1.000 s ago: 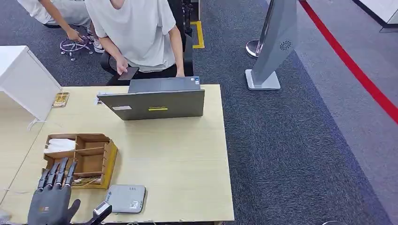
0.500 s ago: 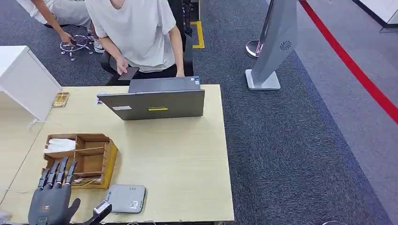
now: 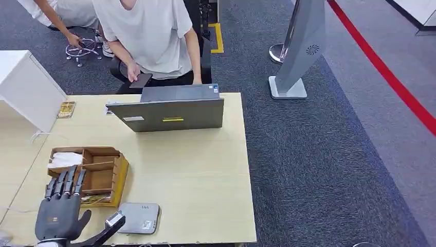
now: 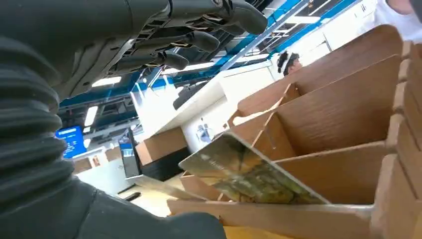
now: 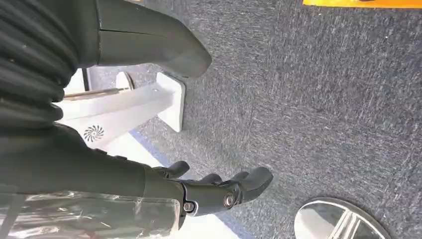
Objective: Pass the card to the sensor for recognition and then transmit it.
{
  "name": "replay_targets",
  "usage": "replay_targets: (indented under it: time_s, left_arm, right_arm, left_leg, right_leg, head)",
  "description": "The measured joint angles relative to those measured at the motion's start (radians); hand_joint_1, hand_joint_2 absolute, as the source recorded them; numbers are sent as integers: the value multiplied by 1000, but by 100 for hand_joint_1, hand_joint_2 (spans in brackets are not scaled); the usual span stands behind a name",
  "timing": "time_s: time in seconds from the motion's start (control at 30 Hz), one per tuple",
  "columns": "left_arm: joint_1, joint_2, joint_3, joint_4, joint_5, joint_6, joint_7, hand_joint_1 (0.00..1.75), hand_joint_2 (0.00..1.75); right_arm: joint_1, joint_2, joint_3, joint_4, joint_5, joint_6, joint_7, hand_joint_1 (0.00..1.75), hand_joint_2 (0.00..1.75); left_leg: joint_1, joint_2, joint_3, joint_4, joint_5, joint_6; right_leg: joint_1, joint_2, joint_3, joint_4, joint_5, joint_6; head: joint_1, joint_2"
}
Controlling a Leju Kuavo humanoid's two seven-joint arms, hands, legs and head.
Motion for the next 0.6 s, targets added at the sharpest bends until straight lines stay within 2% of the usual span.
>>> replay_targets:
  time_s: [0.17,0.2,0.6]
  left_arm:
    - [-13,-5,-11,4,0,-8,4,0,175]
    - [-15,-6,-13,4,0,-8,4,175,175]
    - [-22,-43,-14,23,0,-63,-59,175,175]
  right_arm:
    - [0,0,0,0,1,0,0,0,175]
    - [-1,0,0,0,1,0,0,0,175]
    - [-6,0,0,0,0,1,0,0,175]
  left_leg:
    - [0,0,0,0,0,0]
    - [0,0,0,0,0,0]
    - [0,0,0,0,0,0]
  right_leg:
    - [0,0,0,0,0,0]
    - [0,0,0,0,0,0]
    - [0,0,0,0,0,0]
  head:
    - [0,0]
    - [0,0]
    - [0,0]
